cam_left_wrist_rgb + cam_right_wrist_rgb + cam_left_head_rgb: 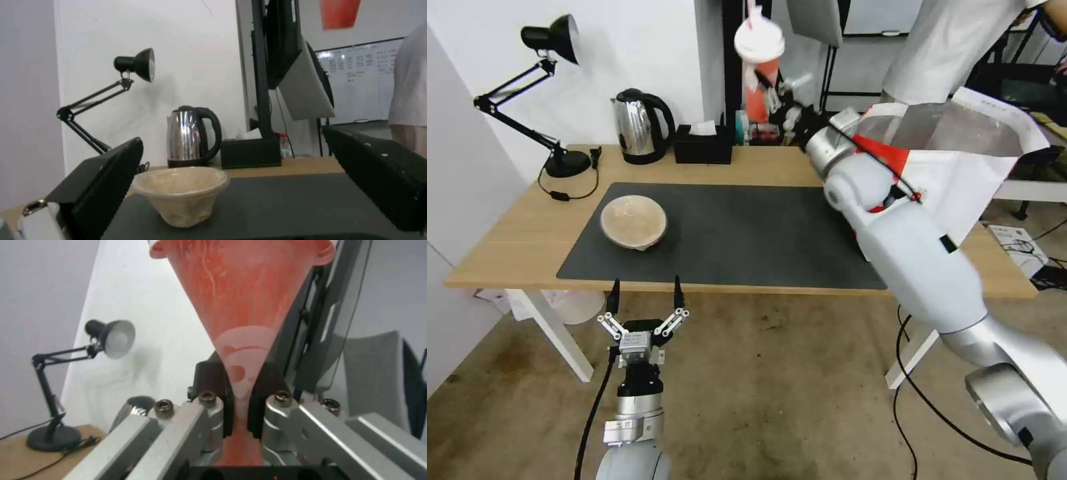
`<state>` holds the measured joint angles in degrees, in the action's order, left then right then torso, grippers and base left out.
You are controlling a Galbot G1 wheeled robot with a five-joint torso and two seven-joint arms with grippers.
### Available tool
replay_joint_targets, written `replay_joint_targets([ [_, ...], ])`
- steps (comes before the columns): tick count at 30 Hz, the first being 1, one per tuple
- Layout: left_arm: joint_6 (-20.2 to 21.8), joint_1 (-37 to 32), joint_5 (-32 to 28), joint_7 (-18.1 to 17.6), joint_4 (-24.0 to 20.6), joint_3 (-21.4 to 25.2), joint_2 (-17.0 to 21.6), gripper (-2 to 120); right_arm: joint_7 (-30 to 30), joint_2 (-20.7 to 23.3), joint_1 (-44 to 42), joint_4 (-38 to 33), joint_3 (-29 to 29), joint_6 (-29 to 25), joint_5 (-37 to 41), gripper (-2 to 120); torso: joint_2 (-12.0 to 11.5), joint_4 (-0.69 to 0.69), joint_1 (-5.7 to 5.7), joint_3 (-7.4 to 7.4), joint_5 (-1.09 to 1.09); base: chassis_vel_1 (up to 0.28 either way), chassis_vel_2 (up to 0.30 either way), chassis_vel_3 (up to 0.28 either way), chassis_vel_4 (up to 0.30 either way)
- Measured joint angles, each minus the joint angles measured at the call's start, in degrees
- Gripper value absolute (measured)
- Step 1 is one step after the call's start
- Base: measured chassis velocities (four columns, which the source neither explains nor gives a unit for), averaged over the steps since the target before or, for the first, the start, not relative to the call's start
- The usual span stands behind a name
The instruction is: Pick up the trash from the table and place it into the takeout bag.
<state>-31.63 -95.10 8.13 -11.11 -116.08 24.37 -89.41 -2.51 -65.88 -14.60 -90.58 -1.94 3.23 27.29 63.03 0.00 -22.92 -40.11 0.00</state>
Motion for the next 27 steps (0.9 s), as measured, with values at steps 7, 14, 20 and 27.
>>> replay_joint_targets([
  [7, 0.00, -0.15, 0.01, 0.02, -0.11, 0.22, 0.13, 100, -0.03, 2.07, 0.93, -1.17, 2.25, 0.30, 0.04, 4, 0.00, 0.01, 0.00, 0.00, -0.01, 0.000, 0.000, 0.000, 0.000],
  [14, 0.00, -0.06, -0.17, 0.02, -0.13, 0.38, 0.76, 100, -0.11, 7.33, 0.03, -2.80, 6.41, 1.04, 0.51, 4, 0.00, 0.00, 0.00, 0.00, 0.01, 0.000, 0.000, 0.000, 0.000],
  [20, 0.08, 0.15, -0.28, 0.02, 0.06, 0.01, 1.01, 100, -0.19, 11.77, -2.65, -5.04, 9.76, 2.33, 1.64, 4, 0.00, -0.02, 0.00, 0.00, 0.01, 0.000, 0.000, 0.000, 0.000],
  [27, 0.16, 0.27, -0.32, 0.01, 0.28, -0.51, 1.16, 100, -0.25, 16.98, -6.00, -6.67, 14.15, 7.28, 2.59, 4, 0.00, -0.01, 0.00, 0.00, 0.01, 0.000, 0.000, 0.000, 0.000],
])
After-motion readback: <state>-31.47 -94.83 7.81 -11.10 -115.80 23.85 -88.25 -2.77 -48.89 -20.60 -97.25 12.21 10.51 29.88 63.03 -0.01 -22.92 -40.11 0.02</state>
